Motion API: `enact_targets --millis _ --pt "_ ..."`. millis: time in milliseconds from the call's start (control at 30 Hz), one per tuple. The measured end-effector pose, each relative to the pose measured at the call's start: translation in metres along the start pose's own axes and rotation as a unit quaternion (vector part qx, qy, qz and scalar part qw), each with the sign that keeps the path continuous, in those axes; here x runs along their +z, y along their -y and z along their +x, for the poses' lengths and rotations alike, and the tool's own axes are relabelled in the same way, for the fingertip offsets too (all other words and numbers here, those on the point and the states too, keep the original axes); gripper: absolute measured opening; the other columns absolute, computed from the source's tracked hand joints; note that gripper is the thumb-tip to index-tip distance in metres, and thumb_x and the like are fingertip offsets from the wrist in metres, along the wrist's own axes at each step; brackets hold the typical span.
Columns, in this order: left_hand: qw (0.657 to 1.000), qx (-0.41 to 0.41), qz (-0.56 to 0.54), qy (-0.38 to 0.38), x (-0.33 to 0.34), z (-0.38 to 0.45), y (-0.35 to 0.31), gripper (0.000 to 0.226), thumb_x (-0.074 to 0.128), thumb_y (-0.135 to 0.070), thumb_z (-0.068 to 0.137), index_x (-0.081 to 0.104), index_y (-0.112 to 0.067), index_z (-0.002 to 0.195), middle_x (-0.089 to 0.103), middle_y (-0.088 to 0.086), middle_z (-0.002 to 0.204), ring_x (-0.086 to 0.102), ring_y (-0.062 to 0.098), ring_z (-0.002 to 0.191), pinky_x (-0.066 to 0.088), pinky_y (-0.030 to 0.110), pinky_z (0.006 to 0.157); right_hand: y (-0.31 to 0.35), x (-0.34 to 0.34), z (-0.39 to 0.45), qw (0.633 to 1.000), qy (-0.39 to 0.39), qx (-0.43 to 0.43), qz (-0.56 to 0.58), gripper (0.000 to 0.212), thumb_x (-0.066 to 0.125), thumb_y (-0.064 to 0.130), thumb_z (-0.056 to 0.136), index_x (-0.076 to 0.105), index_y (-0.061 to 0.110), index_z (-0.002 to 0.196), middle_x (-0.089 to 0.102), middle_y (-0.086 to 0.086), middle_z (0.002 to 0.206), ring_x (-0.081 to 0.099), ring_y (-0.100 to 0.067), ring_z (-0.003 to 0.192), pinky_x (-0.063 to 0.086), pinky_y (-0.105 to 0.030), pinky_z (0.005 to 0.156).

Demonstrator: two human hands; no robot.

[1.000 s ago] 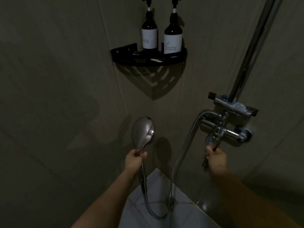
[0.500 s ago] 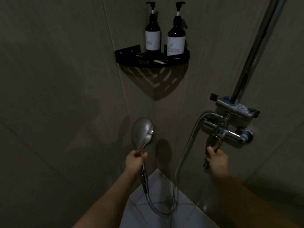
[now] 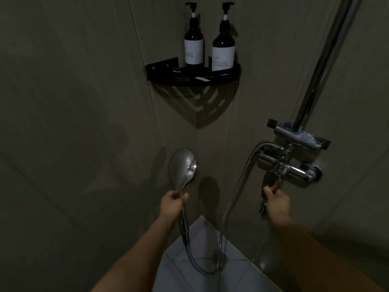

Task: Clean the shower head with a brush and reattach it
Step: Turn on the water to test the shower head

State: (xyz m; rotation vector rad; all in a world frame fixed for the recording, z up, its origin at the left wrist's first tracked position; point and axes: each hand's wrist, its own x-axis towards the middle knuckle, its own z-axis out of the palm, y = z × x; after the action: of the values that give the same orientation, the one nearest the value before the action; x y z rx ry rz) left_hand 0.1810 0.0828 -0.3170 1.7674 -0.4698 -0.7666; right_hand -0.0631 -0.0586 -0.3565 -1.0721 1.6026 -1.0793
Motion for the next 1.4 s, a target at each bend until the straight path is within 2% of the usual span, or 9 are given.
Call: enact_targets --millis 100,300,500,600,733,867,1000,1200,1400 --pt "1.000 -0.001 0.003 0.002 0.000 0.001 -0.001 0.023 0.068 -0.006 0.080 0.053 -0.016 0.066 0.053 -0.001 0.066 0.047 0.012 0.065 0.039 0.017 0.056 0.003 0.000 -0.003 1.000 0.007 0.001 -0.001 0.027 0.058 0.015 0.089 0.066 -0.007 0.103 0.067 -0.029 0.097 0.064 -0.038 0.093 0.049 -0.047 0.085" --pt "1.000 0.003 0.004 0.008 0.000 -0.001 0.002 0.022 0.068 -0.006 0.080 0.054 -0.015 0.065 0.054 0.000 0.065 0.046 0.010 0.062 0.038 0.022 0.059 0.003 -0.006 0.002 0.999 0.039 0.011 -0.017 0.027 0.057 0.017 0.090 0.064 -0.005 0.104 0.063 -0.018 0.086 0.058 -0.028 0.082 0.048 -0.042 0.077" --pt "1.000 0.014 0.012 0.008 0.000 -0.002 0.004 0.024 0.067 -0.006 0.080 0.052 -0.014 0.064 0.053 0.000 0.065 0.044 0.008 0.061 0.036 0.006 0.047 0.016 -0.021 0.010 0.994 0.096 -0.013 -0.045 0.025 0.063 0.008 0.086 0.065 -0.009 0.103 0.062 -0.014 0.085 0.058 -0.023 0.078 0.046 -0.026 0.062" --pt "1.000 0.018 0.009 0.008 0.000 -0.004 0.003 0.023 0.067 -0.006 0.081 0.053 -0.015 0.066 0.053 0.001 0.067 0.044 0.006 0.061 0.038 0.007 0.050 0.026 -0.030 0.011 0.993 0.105 -0.033 -0.052 0.018 0.065 0.003 0.083 0.067 -0.008 0.097 0.060 -0.003 0.061 0.056 0.003 0.046 0.040 -0.004 0.043" --pt "1.000 0.025 0.010 0.008 0.004 -0.007 0.001 0.020 0.066 -0.006 0.082 0.054 -0.015 0.068 0.055 0.001 0.069 0.046 0.007 0.063 0.034 0.001 0.044 0.034 -0.034 0.010 0.991 0.115 -0.047 -0.055 0.007 0.065 -0.002 0.082 0.064 0.002 0.088 0.052 0.020 0.032 0.047 0.012 0.032 0.035 0.000 0.038" --pt "1.000 0.020 -0.002 0.013 0.006 -0.009 -0.001 0.018 0.066 -0.006 0.082 0.055 -0.016 0.070 0.057 0.003 0.074 0.048 0.008 0.066 0.040 0.007 0.054 0.030 -0.032 0.012 0.991 0.105 -0.045 -0.064 0.009 0.065 -0.002 0.081 0.065 0.002 0.089 0.055 0.014 0.034 0.052 0.005 0.035 0.038 -0.003 0.040" --pt "1.000 0.012 -0.018 0.015 0.005 -0.008 -0.002 0.018 0.063 -0.007 0.084 0.056 -0.017 0.071 0.060 0.010 0.083 0.053 0.019 0.080 0.043 0.027 0.070 0.027 -0.031 0.012 0.992 0.099 -0.046 -0.066 0.019 0.067 0.001 0.081 0.066 -0.012 0.094 0.054 0.000 0.059 0.046 -0.010 0.054 0.038 -0.019 0.055" --pt "0.998 -0.004 -0.053 0.028 0.000 -0.005 0.000 0.017 0.058 -0.005 0.087 0.056 -0.015 0.073 0.053 0.001 0.071 0.047 0.015 0.073 0.040 0.029 0.070 0.029 -0.030 0.010 0.992 0.097 -0.042 -0.069 0.010 0.066 0.002 0.082 0.067 0.001 0.091 0.055 0.010 0.036 0.052 0.001 0.039 0.036 -0.003 0.040" --pt "0.997 -0.011 -0.073 0.027 -0.005 -0.003 0.001 0.020 0.057 -0.003 0.087 0.056 -0.013 0.071 0.051 0.003 0.069 0.045 0.015 0.072 0.038 0.027 0.066 0.028 -0.027 0.008 0.993 0.089 -0.022 -0.080 0.022 0.066 0.003 0.082 0.066 -0.011 0.099 0.053 -0.001 0.060 0.045 -0.009 0.055 0.038 -0.004 0.041"
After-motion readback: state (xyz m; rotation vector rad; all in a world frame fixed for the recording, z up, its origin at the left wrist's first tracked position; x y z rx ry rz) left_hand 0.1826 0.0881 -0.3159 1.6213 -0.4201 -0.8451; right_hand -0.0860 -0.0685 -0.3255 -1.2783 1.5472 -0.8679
